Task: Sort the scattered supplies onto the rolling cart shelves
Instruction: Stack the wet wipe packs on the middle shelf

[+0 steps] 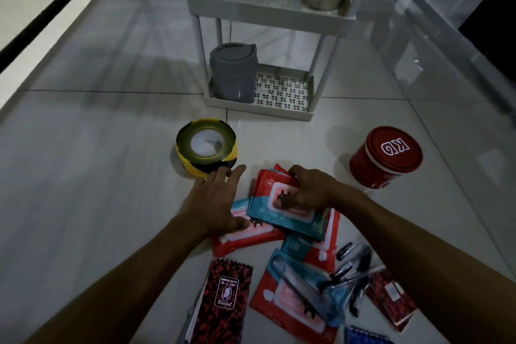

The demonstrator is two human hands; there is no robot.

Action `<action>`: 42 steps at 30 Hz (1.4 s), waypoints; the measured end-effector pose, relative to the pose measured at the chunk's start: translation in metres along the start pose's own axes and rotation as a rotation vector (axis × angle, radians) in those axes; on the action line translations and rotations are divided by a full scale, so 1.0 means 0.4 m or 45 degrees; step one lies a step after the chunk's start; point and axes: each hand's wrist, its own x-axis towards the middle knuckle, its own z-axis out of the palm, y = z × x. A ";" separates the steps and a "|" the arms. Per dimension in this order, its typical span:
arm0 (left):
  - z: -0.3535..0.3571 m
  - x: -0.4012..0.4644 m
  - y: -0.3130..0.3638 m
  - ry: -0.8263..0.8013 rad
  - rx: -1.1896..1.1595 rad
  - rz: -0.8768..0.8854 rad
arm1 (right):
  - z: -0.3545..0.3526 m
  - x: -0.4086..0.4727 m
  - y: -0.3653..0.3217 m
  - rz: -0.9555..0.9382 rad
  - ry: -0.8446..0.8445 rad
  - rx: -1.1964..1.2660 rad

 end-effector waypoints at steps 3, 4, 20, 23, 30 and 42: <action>-0.010 0.003 0.008 0.003 -0.017 0.003 | 0.023 -0.007 -0.002 -0.038 0.185 -0.129; -0.014 0.003 0.009 0.012 -0.018 0.004 | 0.036 -0.012 -0.002 -0.050 0.222 -0.153; -0.061 0.009 0.030 0.060 0.106 0.020 | 0.177 -0.069 0.012 -0.102 0.386 -0.293; -0.050 0.010 0.023 0.103 0.160 0.059 | 0.183 -0.072 0.012 -0.109 0.353 -0.316; -0.043 0.006 -0.003 0.228 0.176 0.119 | 0.139 -0.099 -0.002 -0.071 0.473 -0.252; -0.340 0.060 -0.038 0.475 0.151 0.146 | -0.214 -0.175 -0.177 -0.056 0.789 -0.167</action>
